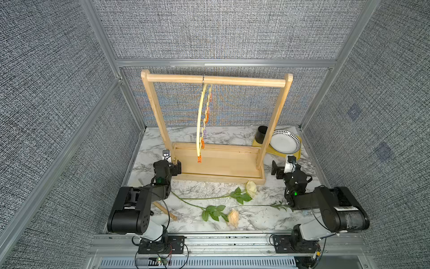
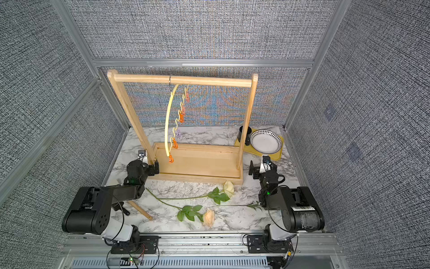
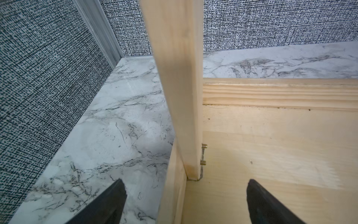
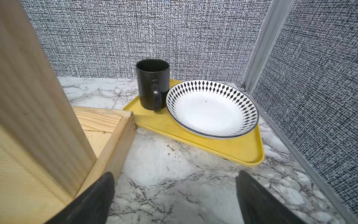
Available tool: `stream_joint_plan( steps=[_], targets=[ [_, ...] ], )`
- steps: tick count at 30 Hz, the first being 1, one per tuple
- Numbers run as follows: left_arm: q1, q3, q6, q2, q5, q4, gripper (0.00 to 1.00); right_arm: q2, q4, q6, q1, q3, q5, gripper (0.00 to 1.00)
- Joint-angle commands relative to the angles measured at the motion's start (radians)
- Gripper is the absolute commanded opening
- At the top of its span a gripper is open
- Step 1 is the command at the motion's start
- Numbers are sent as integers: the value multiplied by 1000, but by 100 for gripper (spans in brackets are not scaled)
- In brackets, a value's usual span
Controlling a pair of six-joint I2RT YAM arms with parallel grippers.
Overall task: Dry the flowers on a clothes hanger
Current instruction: Pick up the flower at the center of the board.
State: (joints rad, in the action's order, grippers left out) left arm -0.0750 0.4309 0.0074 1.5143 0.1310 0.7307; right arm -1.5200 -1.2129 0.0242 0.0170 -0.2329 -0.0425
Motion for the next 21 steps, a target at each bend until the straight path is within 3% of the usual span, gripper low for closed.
stream_joint_plan(
  steps=[1,21],
  targets=[
    [2,-4,-3,-7,-1,28,99,3,-9,-6,0,0,-2,99],
    [7,-2,-6,-7,-15,27,99,5,-10,-6,0,1,-2,99]
  ],
)
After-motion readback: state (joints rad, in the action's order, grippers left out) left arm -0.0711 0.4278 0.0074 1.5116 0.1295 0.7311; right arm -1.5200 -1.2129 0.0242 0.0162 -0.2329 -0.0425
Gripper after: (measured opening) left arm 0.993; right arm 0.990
